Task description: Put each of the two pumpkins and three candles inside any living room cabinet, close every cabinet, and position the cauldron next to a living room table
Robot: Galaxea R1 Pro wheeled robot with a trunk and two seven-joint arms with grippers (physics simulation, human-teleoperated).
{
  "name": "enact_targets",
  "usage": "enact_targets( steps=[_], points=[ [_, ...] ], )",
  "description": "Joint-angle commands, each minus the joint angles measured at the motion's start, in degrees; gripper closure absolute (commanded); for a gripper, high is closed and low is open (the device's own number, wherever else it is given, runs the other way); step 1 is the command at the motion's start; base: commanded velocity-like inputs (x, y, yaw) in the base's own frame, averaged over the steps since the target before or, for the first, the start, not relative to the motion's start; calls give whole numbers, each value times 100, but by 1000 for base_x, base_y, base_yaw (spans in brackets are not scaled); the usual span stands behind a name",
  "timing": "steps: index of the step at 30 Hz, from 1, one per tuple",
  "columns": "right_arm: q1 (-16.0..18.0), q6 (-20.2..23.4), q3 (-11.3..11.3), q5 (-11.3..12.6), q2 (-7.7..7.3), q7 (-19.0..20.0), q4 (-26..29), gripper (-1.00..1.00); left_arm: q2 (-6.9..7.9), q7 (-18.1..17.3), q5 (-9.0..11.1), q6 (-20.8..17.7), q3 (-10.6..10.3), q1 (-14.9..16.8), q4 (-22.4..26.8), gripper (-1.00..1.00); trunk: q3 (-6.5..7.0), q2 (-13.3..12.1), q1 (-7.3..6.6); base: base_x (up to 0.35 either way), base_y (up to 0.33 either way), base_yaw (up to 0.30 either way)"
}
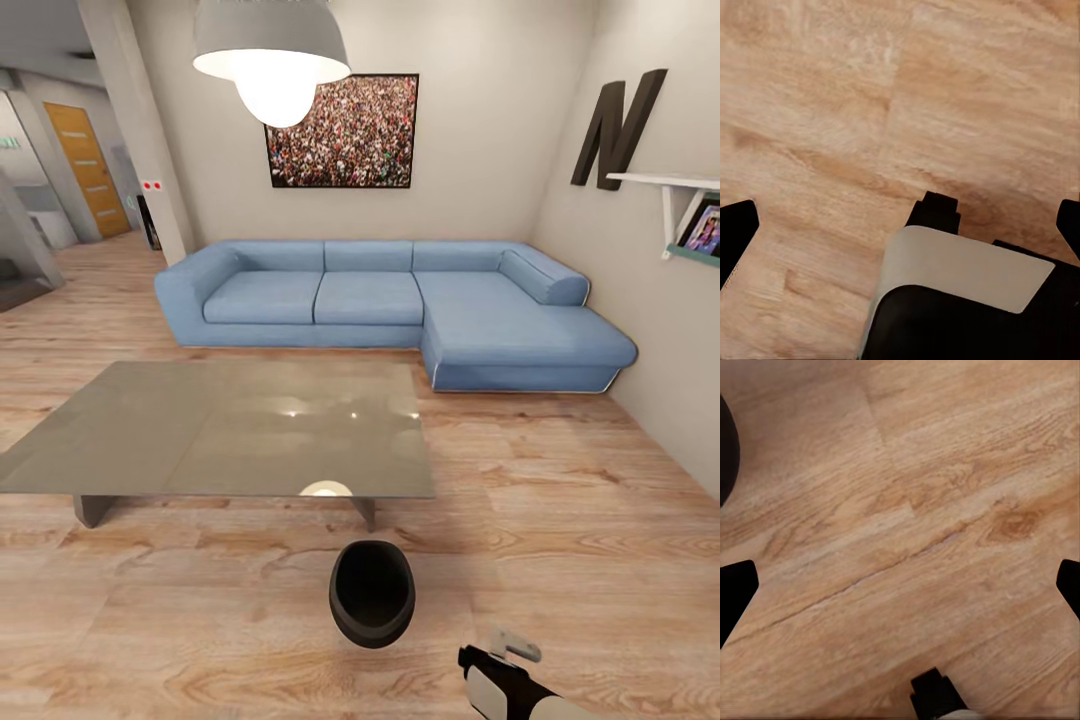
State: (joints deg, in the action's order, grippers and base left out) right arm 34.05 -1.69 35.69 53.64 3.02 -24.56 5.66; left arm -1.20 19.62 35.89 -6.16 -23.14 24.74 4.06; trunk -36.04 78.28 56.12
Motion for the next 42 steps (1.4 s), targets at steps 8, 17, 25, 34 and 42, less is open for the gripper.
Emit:
enact_targets(
  steps=[8, 17, 25, 34, 42],
  points=[
    [-194, -22, 45, 58, 13, -16, 5, -100, 4, -219, -302, 233, -144, -250, -46, -100, 140, -320, -177, 0, 0, 0],
    [-355, -56, 35, 72, 15, 233, -2, -100, 6, -463, -326, 333, -154, -411, -164, -100, 301, -681, -374, 0, 0, 0],
    [-539, -227, 35, 66, 14, 334, -10, -100, 18, -469, -326, 394, -149, -541, -199, -100, 445, -1002, -550, 0, 0, 0],
    [-857, -329, 36, 94, 21, 338, -56, -100, 62, -473, -335, 430, -155, -774, -204, -100, 606, -1363, -748, 0, 0, 0],
    [-1535, -617, 35, 105, 23, 338, -132, -100, 87, -474, -335, 440, -155, -932, -204, -100, 750, -1683, -923, 0, 0, 0]
  ],
)
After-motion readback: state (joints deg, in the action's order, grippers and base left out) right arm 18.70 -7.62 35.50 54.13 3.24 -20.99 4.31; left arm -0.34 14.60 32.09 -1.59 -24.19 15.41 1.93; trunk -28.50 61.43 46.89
